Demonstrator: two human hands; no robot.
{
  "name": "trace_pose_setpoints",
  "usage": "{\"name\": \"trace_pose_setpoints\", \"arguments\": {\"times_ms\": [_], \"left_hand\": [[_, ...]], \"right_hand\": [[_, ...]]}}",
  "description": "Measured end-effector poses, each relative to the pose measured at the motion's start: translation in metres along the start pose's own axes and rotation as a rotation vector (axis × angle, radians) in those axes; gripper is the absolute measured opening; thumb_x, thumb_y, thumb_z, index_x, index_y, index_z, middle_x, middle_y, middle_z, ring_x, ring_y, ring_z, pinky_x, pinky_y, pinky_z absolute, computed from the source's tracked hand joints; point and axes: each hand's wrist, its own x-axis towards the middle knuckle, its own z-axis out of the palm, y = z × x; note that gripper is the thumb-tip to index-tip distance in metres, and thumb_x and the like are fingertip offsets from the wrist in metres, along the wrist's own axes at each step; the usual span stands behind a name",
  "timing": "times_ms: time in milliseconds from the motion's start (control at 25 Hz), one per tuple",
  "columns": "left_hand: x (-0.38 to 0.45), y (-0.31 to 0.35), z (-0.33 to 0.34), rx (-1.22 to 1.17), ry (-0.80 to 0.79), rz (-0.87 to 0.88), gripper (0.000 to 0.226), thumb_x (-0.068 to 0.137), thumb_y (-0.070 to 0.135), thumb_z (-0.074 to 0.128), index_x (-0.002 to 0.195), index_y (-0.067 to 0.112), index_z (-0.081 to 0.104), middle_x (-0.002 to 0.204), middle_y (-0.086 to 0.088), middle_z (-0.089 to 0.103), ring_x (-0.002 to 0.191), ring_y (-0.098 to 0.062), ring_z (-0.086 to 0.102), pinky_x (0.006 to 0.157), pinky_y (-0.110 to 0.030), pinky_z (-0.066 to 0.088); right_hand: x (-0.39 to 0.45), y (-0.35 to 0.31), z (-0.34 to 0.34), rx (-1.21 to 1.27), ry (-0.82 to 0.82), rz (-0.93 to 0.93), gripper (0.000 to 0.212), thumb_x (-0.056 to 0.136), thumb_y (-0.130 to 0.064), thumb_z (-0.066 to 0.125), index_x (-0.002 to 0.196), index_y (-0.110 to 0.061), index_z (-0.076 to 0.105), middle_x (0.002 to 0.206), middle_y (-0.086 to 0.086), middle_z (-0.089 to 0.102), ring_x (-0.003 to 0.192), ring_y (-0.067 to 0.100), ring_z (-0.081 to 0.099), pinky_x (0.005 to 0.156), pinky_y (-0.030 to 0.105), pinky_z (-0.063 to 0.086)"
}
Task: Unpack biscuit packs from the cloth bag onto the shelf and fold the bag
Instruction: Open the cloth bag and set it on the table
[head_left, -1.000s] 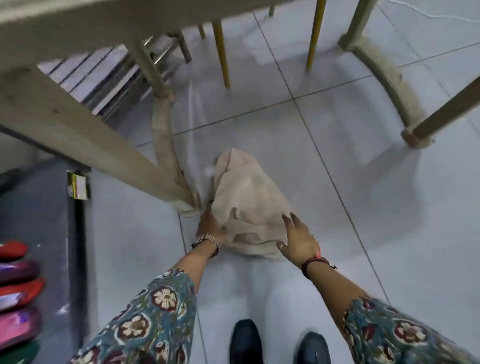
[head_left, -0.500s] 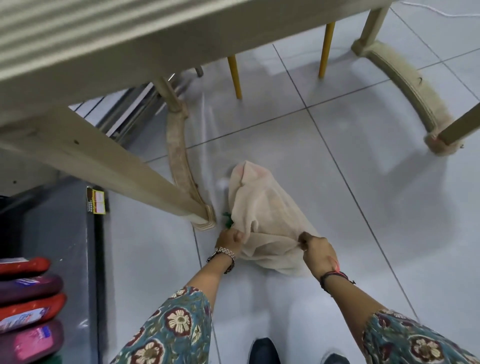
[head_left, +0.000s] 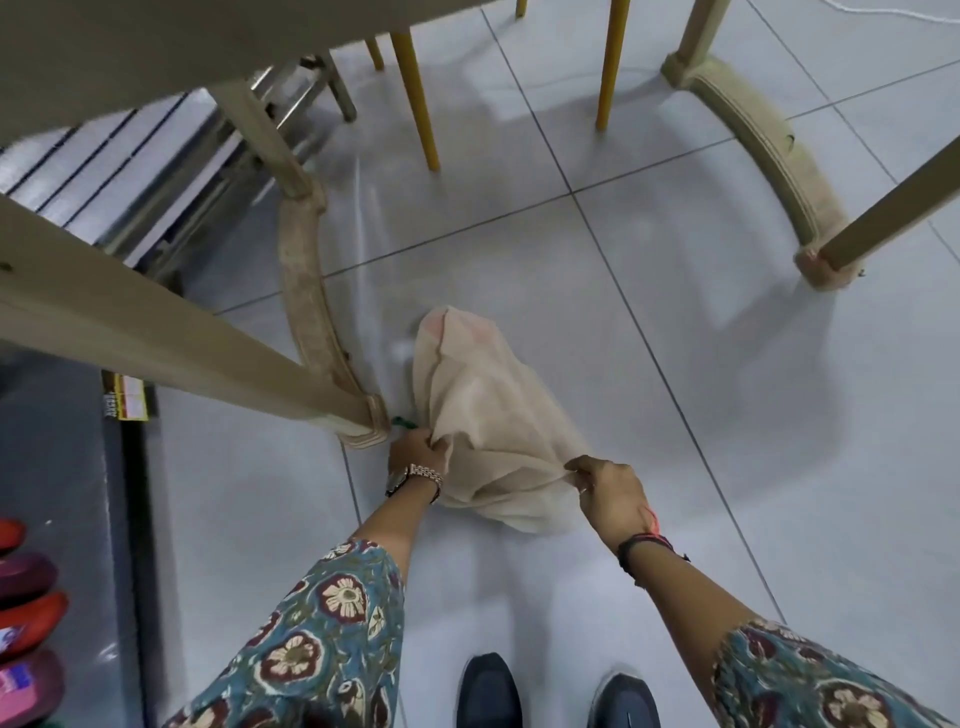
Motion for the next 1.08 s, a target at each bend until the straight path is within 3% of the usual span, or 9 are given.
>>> {"name": "trace_pose_setpoints", "arguments": {"times_ms": [120, 240, 400, 520, 600, 720, 920, 1000, 1080], "left_hand": [[-0.029, 0.001, -0.027, -0.054, 0.078, 0.064, 0.018, 0.086, 0.018, 0.057, 0.088, 0.001, 0.066, 0.096, -0.021, 0.068, 0.089, -0.031, 0.062, 0.066, -0.028, 0.041], [-0.077, 0.015, -0.055, -0.053, 0.067, 0.265, 0.017, 0.087, 0.012, 0.057, 0.095, 0.002, 0.069, 0.094, -0.018, 0.069, 0.085, -0.025, 0.06, 0.062, -0.022, 0.027], [-0.144, 0.07, -0.089, -0.241, 0.082, 0.362, 0.013, 0.085, 0.002, 0.057, 0.083, -0.006, 0.067, 0.074, -0.01, 0.062, 0.075, -0.016, 0.05, 0.059, -0.023, 0.027], [-0.194, 0.102, -0.13, -0.308, 0.219, 0.296, 0.017, 0.084, 0.01, 0.056, 0.085, -0.001, 0.069, 0.074, -0.02, 0.065, 0.074, -0.026, 0.058, 0.064, -0.028, 0.037], [-0.238, 0.106, -0.17, -0.322, 0.222, 0.286, 0.016, 0.084, 0.011, 0.056, 0.079, 0.001, 0.067, 0.07, -0.022, 0.06, 0.068, -0.028, 0.054, 0.061, -0.028, 0.035], [-0.302, 0.114, -0.237, -0.201, 0.163, 0.336, 0.011, 0.084, 0.009, 0.059, 0.076, 0.007, 0.066, 0.066, -0.015, 0.055, 0.068, -0.016, 0.046, 0.056, -0.022, 0.026], [-0.408, 0.153, -0.333, 0.001, 0.059, 0.561, 0.014, 0.083, 0.015, 0.062, 0.088, 0.007, 0.073, 0.077, -0.017, 0.07, 0.068, -0.013, 0.051, 0.062, -0.024, 0.036], [-0.448, 0.168, -0.366, 0.018, 0.035, 0.646, 0.019, 0.08, 0.023, 0.061, 0.087, 0.01, 0.074, 0.077, -0.014, 0.071, 0.065, -0.017, 0.054, 0.06, -0.024, 0.036], [-0.481, 0.186, -0.399, -0.043, 0.054, 0.704, 0.033, 0.073, 0.032, 0.054, 0.089, 0.011, 0.074, 0.079, -0.014, 0.073, 0.069, -0.021, 0.063, 0.067, -0.03, 0.048]], "right_hand": [[-0.019, -0.005, -0.021, 0.087, 0.052, 0.115, 0.049, 0.076, 0.012, 0.038, 0.106, -0.013, 0.068, 0.096, 0.003, 0.071, 0.087, 0.023, 0.062, 0.063, 0.021, 0.041], [-0.041, -0.009, -0.046, 0.226, 0.154, 0.215, 0.04, 0.078, 0.011, 0.042, 0.093, -0.014, 0.069, 0.079, -0.003, 0.065, 0.084, 0.025, 0.063, 0.063, 0.029, 0.048], [-0.086, -0.037, -0.063, 0.239, 0.126, 0.194, 0.021, 0.082, 0.002, 0.054, 0.088, -0.011, 0.07, 0.082, 0.01, 0.069, 0.087, 0.032, 0.064, 0.07, 0.034, 0.049], [-0.143, -0.07, -0.085, 0.282, 0.116, 0.165, 0.017, 0.083, 0.0, 0.056, 0.087, -0.01, 0.069, 0.09, 0.013, 0.072, 0.088, 0.031, 0.064, 0.07, 0.031, 0.047], [-0.188, -0.091, -0.127, 0.292, 0.145, 0.109, 0.015, 0.083, -0.001, 0.057, 0.088, -0.008, 0.069, 0.091, 0.014, 0.071, 0.089, 0.032, 0.064, 0.07, 0.03, 0.046], [-0.243, -0.111, -0.206, 0.176, 0.151, 0.028, 0.015, 0.081, -0.002, 0.057, 0.088, -0.008, 0.069, 0.09, 0.018, 0.072, 0.089, 0.035, 0.064, 0.073, 0.035, 0.047], [-0.338, -0.129, -0.347, 0.07, 0.194, -0.068, 0.013, 0.081, -0.008, 0.06, 0.086, -0.013, 0.07, 0.084, 0.012, 0.072, 0.088, 0.032, 0.064, 0.072, 0.031, 0.044], [-0.378, -0.138, -0.395, 0.046, 0.273, -0.143, 0.01, 0.082, -0.007, 0.06, 0.084, -0.011, 0.069, 0.08, 0.011, 0.072, 0.082, 0.032, 0.064, 0.069, 0.033, 0.045], [-0.409, -0.152, -0.435, 0.09, 0.386, -0.197, 0.007, 0.082, -0.006, 0.061, 0.082, -0.01, 0.068, 0.075, 0.007, 0.07, 0.075, 0.028, 0.063, 0.066, 0.032, 0.044]]}}
